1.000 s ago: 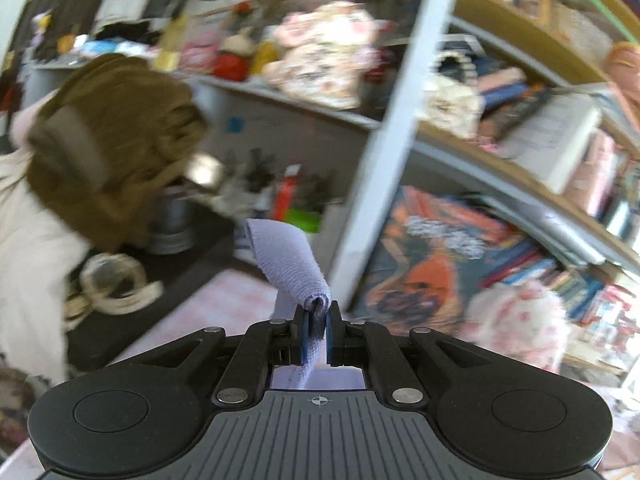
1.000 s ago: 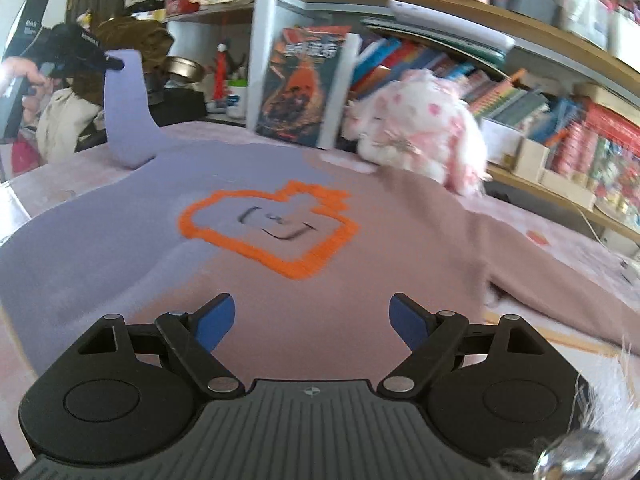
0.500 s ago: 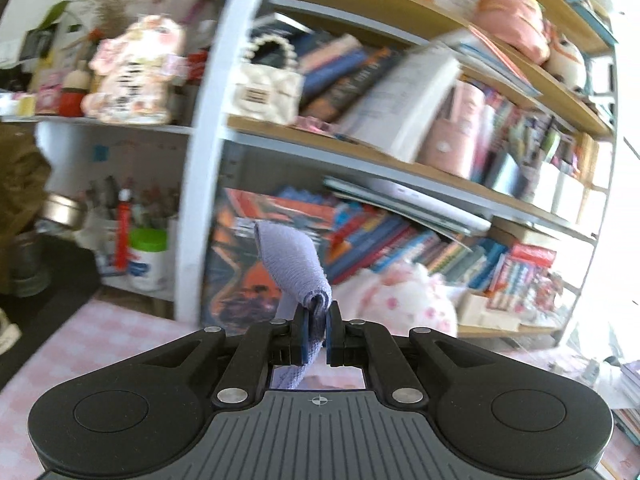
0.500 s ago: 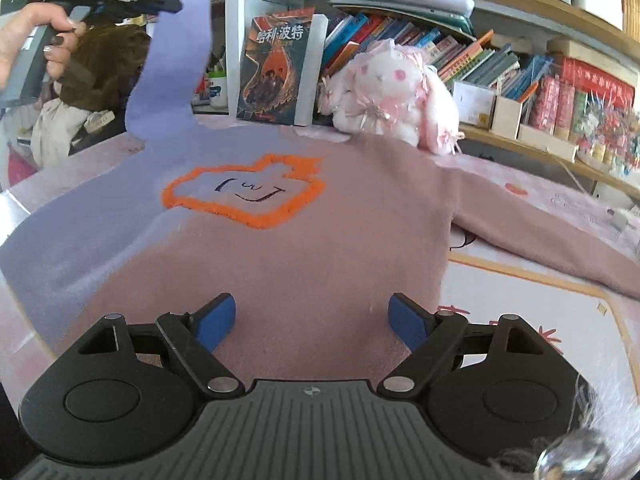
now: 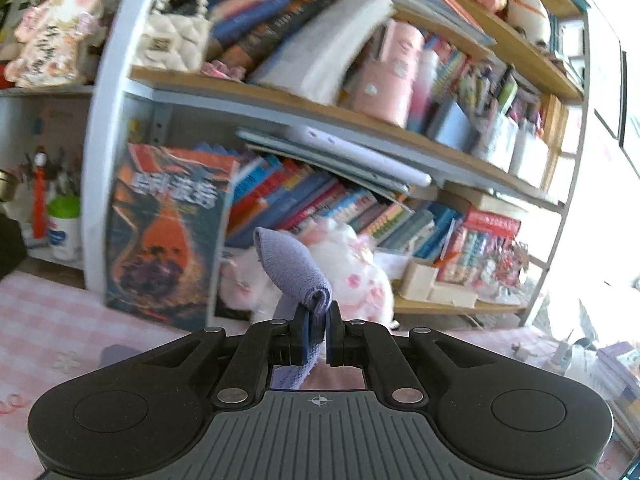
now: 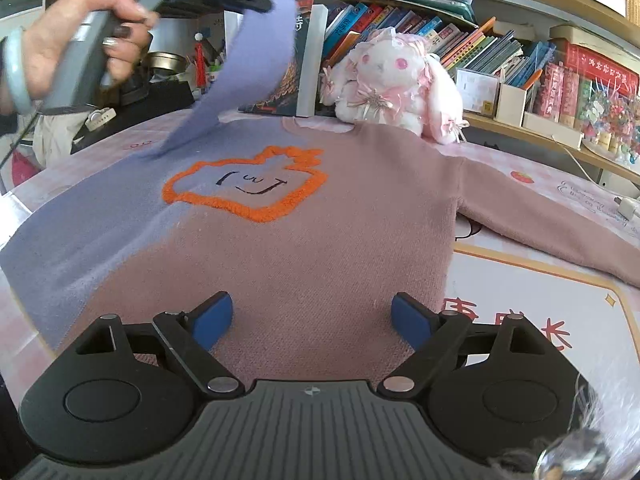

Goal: Fold clothes
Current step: 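Lift the lavender sleeve and lay it across the sweater body with the left gripper, then open the left gripper and move it to the lavender side edge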

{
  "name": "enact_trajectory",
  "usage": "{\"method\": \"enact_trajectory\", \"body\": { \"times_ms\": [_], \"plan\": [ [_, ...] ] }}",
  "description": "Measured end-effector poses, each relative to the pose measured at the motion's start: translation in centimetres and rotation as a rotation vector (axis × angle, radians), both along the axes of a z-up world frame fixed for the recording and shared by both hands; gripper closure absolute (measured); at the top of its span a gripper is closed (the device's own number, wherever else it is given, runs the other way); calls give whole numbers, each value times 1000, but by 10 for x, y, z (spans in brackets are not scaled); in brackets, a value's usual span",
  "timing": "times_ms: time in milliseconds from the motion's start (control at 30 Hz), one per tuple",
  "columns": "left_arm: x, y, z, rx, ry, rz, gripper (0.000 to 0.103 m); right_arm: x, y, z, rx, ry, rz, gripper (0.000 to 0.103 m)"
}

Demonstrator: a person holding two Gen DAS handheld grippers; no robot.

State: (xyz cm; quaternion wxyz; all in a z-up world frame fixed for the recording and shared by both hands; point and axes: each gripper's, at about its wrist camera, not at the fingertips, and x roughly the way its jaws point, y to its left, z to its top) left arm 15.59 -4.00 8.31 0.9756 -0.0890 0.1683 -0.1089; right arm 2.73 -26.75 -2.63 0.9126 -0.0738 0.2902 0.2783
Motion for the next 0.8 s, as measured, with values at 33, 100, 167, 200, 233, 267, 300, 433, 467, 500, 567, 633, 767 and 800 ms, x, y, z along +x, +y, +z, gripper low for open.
{"method": "enact_trajectory", "body": {
  "times_ms": [33, 100, 167, 200, 233, 267, 300, 433, 467, 500, 567, 633, 767, 800],
  "plan": [
    [5, -7, -5, 9, 8, 0, 97, 0, 0, 0, 1, 0, 0, 17],
    [13, -17, -15, 17, 28, 1, 97, 0, 0, 0, 3, 1, 1, 17],
    [19, -25, -25, 22, 50, 4, 97, 0, -1, 0, 6, 2, 1, 16],
    [22, -28, -30, 25, 65, 2, 97, 1, -1, 0, 8, 3, 1, 16],
    [26, -31, -36, 25, 91, -4, 95, 1, -1, 0, 9, 4, 1, 16],
    [29, -33, -41, 24, 118, -6, 90, 1, -1, 0, 9, 3, 1, 16],
    [32, -35, -45, 21, 152, -9, 86, 1, 0, 0, 7, 3, 1, 16],
    [31, -33, -56, 26, 211, -40, 36, 0, 0, 0, 6, 2, 3, 16],
    [25, -30, -55, 38, 197, -50, 36, 0, 0, -1, 8, 3, 4, 16],
    [18, -25, -53, 58, 184, -65, 35, 0, -1, -1, 9, 3, 4, 16],
    [2, -13, -50, 110, 167, -84, 34, 0, -1, -1, 11, 4, 4, 16],
    [-18, 3, -48, 181, 155, -87, 34, 0, -1, -1, 10, 3, 4, 16],
    [-67, 46, -53, 332, 153, -39, 34, 0, 0, -1, 4, 1, 4, 16],
    [-81, 58, -55, 367, 154, -20, 34, -1, 0, -1, 3, 0, 4, 16]
  ]
}}
